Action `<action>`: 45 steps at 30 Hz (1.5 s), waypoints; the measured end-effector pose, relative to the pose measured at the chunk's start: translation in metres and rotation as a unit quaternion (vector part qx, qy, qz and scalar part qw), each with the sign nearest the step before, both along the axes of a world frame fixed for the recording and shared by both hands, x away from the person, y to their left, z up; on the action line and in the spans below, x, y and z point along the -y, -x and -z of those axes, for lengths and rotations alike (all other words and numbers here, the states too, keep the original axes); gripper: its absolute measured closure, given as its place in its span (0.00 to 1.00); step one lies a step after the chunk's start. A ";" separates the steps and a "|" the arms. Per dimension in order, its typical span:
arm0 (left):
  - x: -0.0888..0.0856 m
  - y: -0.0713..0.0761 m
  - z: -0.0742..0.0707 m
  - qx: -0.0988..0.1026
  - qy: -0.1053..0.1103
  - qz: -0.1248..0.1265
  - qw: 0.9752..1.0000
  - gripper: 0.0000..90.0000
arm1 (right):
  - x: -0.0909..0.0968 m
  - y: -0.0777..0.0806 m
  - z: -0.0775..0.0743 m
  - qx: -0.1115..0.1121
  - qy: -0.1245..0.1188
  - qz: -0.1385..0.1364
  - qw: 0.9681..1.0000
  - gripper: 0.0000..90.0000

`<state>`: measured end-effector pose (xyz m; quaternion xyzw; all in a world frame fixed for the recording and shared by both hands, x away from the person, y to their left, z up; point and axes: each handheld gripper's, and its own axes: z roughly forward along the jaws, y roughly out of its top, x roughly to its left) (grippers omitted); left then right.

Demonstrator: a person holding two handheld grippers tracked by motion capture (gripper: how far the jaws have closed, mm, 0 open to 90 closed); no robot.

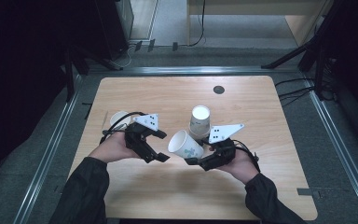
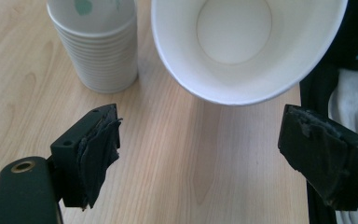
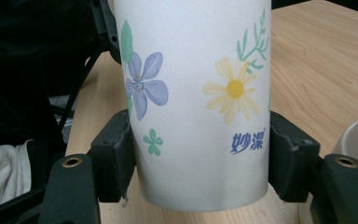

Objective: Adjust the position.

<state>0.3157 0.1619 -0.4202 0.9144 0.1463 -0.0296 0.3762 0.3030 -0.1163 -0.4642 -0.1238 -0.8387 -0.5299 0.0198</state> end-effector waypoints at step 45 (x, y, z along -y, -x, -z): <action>0.026 0.005 0.001 -0.022 0.123 -0.034 0.992 0.17 | -0.003 -0.001 0.002 -0.026 -0.029 -0.010 0.999 0.38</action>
